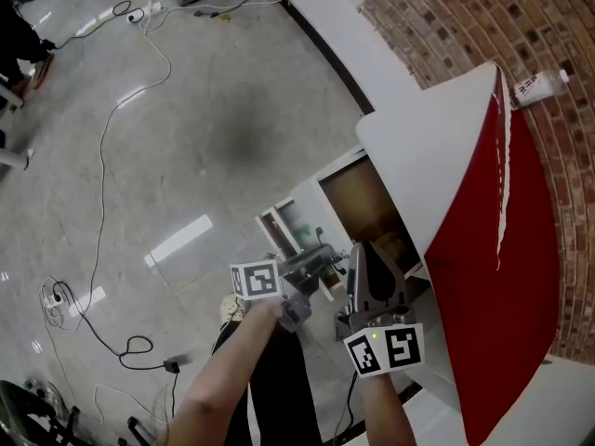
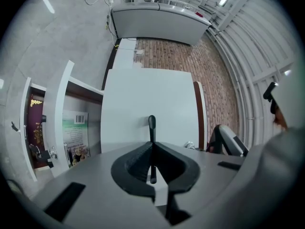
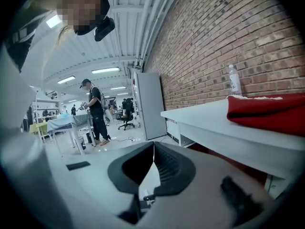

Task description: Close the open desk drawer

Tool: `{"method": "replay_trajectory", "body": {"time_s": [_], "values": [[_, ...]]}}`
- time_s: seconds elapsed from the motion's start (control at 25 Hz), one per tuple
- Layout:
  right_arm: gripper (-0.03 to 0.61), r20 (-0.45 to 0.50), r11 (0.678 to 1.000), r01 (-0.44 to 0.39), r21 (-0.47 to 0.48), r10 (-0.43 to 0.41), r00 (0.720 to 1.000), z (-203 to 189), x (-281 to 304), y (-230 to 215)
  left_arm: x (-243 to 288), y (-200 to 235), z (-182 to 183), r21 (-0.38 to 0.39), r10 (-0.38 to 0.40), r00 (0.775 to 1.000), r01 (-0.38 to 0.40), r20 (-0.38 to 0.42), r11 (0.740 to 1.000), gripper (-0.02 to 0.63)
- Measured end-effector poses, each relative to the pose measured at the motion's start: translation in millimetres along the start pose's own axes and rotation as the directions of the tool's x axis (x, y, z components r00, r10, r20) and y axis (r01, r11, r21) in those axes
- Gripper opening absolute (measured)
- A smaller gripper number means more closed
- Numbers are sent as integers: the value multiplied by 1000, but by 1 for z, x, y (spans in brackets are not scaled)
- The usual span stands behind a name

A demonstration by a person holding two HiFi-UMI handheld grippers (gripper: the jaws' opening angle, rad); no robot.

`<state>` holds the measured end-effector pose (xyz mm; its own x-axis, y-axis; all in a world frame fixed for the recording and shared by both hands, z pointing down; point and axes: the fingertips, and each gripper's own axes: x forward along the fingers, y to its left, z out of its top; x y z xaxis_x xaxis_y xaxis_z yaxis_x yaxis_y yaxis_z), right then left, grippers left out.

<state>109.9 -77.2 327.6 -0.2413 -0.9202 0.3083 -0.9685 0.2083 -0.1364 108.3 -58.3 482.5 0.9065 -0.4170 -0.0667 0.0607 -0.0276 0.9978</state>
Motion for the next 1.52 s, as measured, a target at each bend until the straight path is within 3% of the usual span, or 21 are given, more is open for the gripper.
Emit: {"method": "replay_trajectory", "body": {"time_s": [0.68,1.52], "values": [[12,-4,998,46,32,-46,999,-9,-10,-4,21,3,3,25,59,998,-58,-21,998,21],[12,-46,988,144,49,-142,989,-32,-1,-48,87,6,8,65,71,997,-69,-39,996,23]]}}
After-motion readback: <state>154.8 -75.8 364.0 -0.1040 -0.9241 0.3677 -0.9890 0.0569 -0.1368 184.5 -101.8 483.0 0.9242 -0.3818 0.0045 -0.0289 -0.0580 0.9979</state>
